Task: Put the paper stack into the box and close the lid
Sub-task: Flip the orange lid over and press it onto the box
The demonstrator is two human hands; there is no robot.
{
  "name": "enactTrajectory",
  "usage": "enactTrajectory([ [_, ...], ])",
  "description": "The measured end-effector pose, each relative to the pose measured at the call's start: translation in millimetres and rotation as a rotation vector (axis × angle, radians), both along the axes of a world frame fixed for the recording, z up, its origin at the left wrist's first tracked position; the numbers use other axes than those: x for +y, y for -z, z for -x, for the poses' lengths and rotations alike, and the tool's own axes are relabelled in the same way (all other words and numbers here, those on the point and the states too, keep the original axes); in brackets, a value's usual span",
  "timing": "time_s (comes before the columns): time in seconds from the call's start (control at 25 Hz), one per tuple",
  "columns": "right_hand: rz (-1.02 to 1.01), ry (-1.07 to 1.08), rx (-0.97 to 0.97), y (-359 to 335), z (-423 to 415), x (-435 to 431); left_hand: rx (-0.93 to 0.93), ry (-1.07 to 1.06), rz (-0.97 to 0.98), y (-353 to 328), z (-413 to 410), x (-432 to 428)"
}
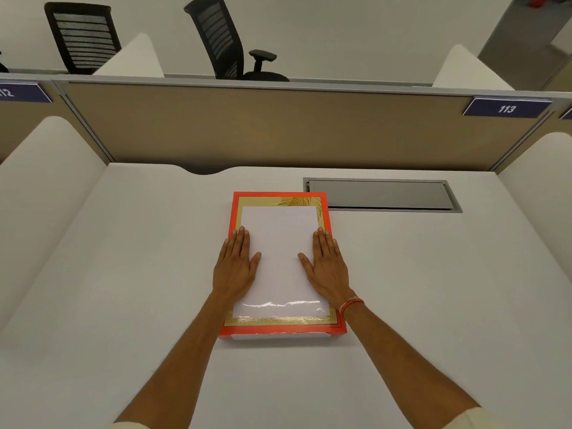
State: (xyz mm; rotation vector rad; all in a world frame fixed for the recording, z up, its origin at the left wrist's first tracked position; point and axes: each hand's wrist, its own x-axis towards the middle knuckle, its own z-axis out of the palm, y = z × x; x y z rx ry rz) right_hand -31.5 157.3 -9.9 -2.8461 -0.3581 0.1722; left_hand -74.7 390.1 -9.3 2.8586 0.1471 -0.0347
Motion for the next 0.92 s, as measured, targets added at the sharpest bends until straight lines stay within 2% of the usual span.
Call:
enactTrajectory([
  [0.56,0.035,0.004,-0.049,6.3,1.7,1.9,0.013,-0.010,-0.085,5.6,0.4,-2.9],
  [0.92,0.049,0.006,-0.012,1.4,2.2,1.0,0.015,-0.002,-0.084,1.6,2.5,-4.9],
])
